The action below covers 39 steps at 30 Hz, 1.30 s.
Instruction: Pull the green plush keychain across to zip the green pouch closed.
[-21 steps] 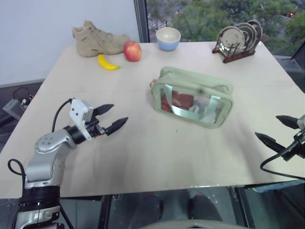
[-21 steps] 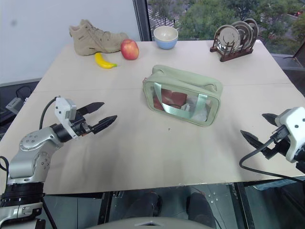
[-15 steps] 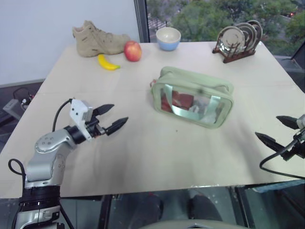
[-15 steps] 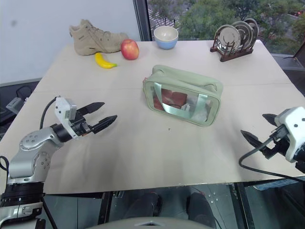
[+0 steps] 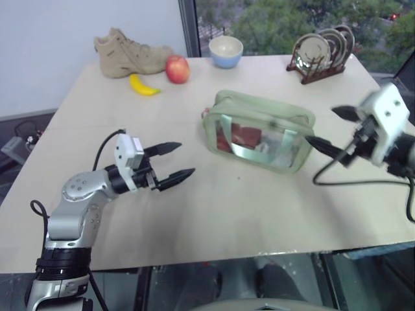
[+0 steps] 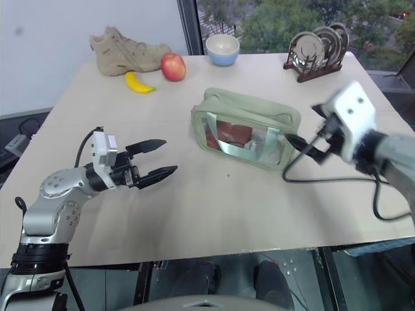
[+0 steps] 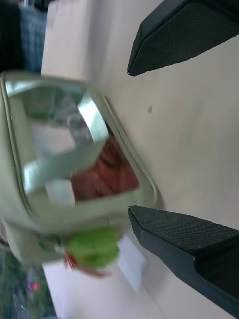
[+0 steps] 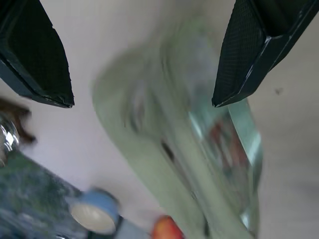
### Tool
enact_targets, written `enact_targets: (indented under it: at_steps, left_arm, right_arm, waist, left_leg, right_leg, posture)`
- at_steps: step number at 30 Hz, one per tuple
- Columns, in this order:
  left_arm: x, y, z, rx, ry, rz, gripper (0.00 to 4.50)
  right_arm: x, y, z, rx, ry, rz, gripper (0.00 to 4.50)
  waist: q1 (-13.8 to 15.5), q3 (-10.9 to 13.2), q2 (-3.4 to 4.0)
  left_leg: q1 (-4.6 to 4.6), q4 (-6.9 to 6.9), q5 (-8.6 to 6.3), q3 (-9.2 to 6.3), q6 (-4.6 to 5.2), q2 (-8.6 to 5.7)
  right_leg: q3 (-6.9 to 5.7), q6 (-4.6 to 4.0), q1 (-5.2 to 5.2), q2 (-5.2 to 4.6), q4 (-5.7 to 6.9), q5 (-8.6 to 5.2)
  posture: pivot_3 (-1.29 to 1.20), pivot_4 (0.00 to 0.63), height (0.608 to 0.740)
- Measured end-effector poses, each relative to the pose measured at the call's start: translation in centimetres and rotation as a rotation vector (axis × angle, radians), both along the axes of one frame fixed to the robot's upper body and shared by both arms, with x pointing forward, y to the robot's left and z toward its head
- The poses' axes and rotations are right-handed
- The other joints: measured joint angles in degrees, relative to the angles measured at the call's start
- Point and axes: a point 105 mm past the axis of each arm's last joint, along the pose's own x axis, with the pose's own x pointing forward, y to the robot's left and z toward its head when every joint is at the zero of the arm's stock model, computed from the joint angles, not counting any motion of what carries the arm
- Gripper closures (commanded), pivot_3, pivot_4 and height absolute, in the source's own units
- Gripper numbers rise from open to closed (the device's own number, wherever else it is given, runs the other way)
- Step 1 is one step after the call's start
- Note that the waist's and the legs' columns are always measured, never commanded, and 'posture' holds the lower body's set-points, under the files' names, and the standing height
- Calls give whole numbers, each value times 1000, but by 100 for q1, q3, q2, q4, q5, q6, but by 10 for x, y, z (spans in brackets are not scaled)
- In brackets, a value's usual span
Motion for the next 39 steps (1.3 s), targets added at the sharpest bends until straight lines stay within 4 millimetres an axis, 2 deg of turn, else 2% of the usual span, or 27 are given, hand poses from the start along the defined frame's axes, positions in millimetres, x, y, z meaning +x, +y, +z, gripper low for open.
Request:
enact_targets:
  at_steps: [5, 9, 10, 11, 12, 15, 17, 20, 29, 39]
  left_arm:
    - [1, -3, 0, 3, -9, -12, 102]
    - [-1, -3, -4, 1, -5, -2, 102]
    - [-1, -2, -6, -2, 0, 7, 0]
    - [-2, -2, -7, -2, 3, 9, 0]
    - [-4, -2, -9, -3, 10, 14, 0]
    - [-5, -3, -10, -5, 7, 21, 0]
    - [-9, -3, -12, -11, 2, 39, 0]
    - [-9, 0, -12, -12, -1, 67, 0]
    - [-8, -1, -10, -22, -21, 92, 0]
    - [-4, 2, -7, -37, -33, 146, 0]
  right_arm:
    - [24, 32, -1, -17, 67, 98, 0]
    - [32, 44, -11, -67, 101, 165, 0]
    - [34, 45, -14, -74, 109, 178, 525]
    - [35, 45, -15, -77, 113, 181, 641]
    - [38, 45, -18, -87, 115, 186, 1299]
    - [42, 46, -16, -96, 101, 200, 2321]
    - [50, 48, -14, -143, 33, 265, 3028]
    - [56, 54, -10, -180, -48, 387, 4466]
    - [74, 54, -3, -275, -170, 586, 4466]
    - [74, 58, 4, -412, -336, 737, 4466]
  waist:
    - [-2, 0, -1]
    - [0, 0, -2]
    - [-1, 0, -2]
    - [-4, 0, -2]
    - [-12, 0, -1]
    - [-15, 0, -1]
    - [-51, 0, -1]
    - [-107, 0, -2]
    - [-145, 1, 0]
    - [-153, 2, 1]
  left_leg:
    - [-54, 27, -6, -8, 10, -13]
    - [-59, 31, -10, -9, 18, -19]
    - [-59, 31, -10, -10, 18, -19]
    - [-58, 31, -10, -10, 18, -19]
    - [-58, 31, -10, -9, 18, -18]
    - [-56, 35, -10, -9, 18, -16]
    - [-52, 40, -10, -6, 18, -16]
    - [-51, 41, -10, -6, 17, -15]
    - [-51, 39, -10, -6, 17, -15]
    - [-51, 39, -10, -6, 17, -16]
  right_leg:
    - [-15, 0, -36, -13, -4, 1]
    - [-20, 0, -38, -21, -3, 1]
    - [-22, 0, -39, -20, -3, 1]
    - [-21, 0, -39, -20, -3, 1]
    - [-20, 0, -39, -20, -2, 1]
    - [-20, 0, -38, -18, 1, 1]
    - [-16, 2, -32, -16, 2, 2]
    - [-17, 3, -31, -15, 2, 2]
    - [-17, 3, -35, -15, 1, 2]
    - [-18, 2, -39, -15, 3, 2]
  posture:
    - [0, 150, 740]
    - [0, 150, 740]
    - [0, 150, 740]
    - [0, 150, 740]
    - [0, 150, 740]
    - [0, 150, 740]
    - [0, 150, 740]
    - [0, 150, 740]
    - [0, 150, 740]
    - [0, 150, 740]
